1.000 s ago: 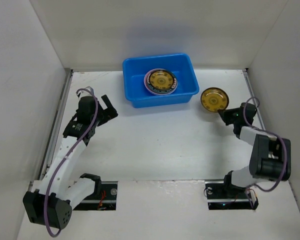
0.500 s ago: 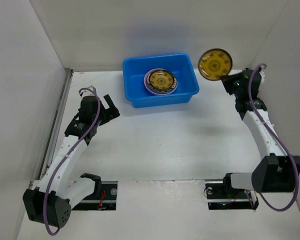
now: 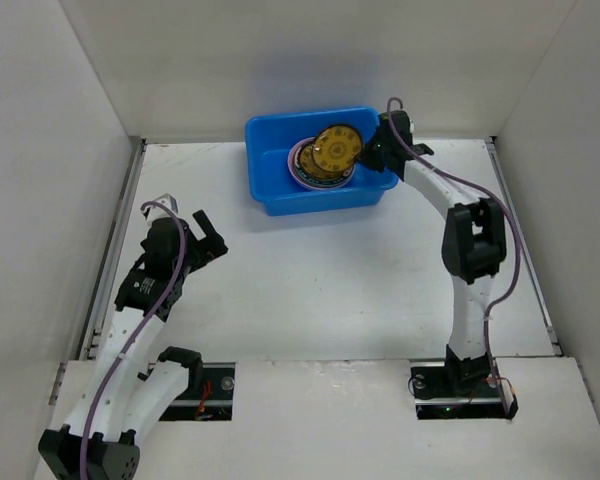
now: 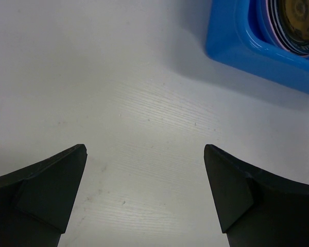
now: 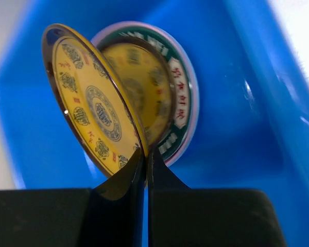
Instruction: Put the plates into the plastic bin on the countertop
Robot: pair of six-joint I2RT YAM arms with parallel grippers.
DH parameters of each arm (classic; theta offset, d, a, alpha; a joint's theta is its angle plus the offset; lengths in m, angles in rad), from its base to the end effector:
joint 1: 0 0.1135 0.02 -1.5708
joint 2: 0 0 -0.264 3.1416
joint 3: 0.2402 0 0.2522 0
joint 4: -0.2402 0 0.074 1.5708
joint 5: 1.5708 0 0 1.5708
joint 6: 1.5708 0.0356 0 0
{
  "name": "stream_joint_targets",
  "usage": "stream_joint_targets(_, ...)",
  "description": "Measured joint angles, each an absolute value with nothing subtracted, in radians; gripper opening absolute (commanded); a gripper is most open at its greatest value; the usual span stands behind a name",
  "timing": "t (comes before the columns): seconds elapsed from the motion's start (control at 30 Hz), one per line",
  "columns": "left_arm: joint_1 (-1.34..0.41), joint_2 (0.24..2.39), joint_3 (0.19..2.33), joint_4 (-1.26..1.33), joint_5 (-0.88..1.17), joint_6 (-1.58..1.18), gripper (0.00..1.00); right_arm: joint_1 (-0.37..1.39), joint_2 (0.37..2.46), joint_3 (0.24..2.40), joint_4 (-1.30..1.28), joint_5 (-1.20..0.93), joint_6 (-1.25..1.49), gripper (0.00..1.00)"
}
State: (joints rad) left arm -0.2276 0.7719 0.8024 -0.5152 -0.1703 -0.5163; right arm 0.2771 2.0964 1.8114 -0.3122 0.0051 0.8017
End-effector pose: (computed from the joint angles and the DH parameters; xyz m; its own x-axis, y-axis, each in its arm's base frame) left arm 0.1673 -0.0326 0.3143 -0.4324 -0.3992 -0.8085 -0.1577 0.9163 -0.3681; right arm 0.4762 0.1352 0.2689 -0.5698 0.5850 -0.5772 0.2012 0.7803 0.5922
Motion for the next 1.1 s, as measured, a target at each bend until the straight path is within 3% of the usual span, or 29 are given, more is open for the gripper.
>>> stream_joint_targets(0.27, -0.217, 0.730, 0.778, -0.555, -0.192, -0.537, 1.00, 0.310, 2.326, 2.032, -0.410, -0.001, 0.796, 0.09)
stream_joint_targets(0.47, -0.213, 0.724, 0.761, -0.576, -0.196, -0.544, 1.00, 0.329, 2.344, 2.120, -0.444, 0.001, 0.784, 0.45)
stream_joint_targets(0.6, -0.211, 0.727, 0.760, -0.583, -0.197, -0.544, 1.00, 0.334, 2.344, 2.120, -0.464, 0.016, 0.766, 0.61)
stream_joint_targets(0.9, -0.209, 0.775, 0.760, -0.573, -0.200, -0.543, 1.00, 0.345, 2.279, 2.076, -0.523, 0.091, 0.674, 0.72)
stream_joint_targets(1.1, -0.210, 0.850, 0.760, -0.542, -0.202, -0.532, 1.00, 0.406, 2.071, 2.049, -0.567, 0.175, 0.561, 0.78)
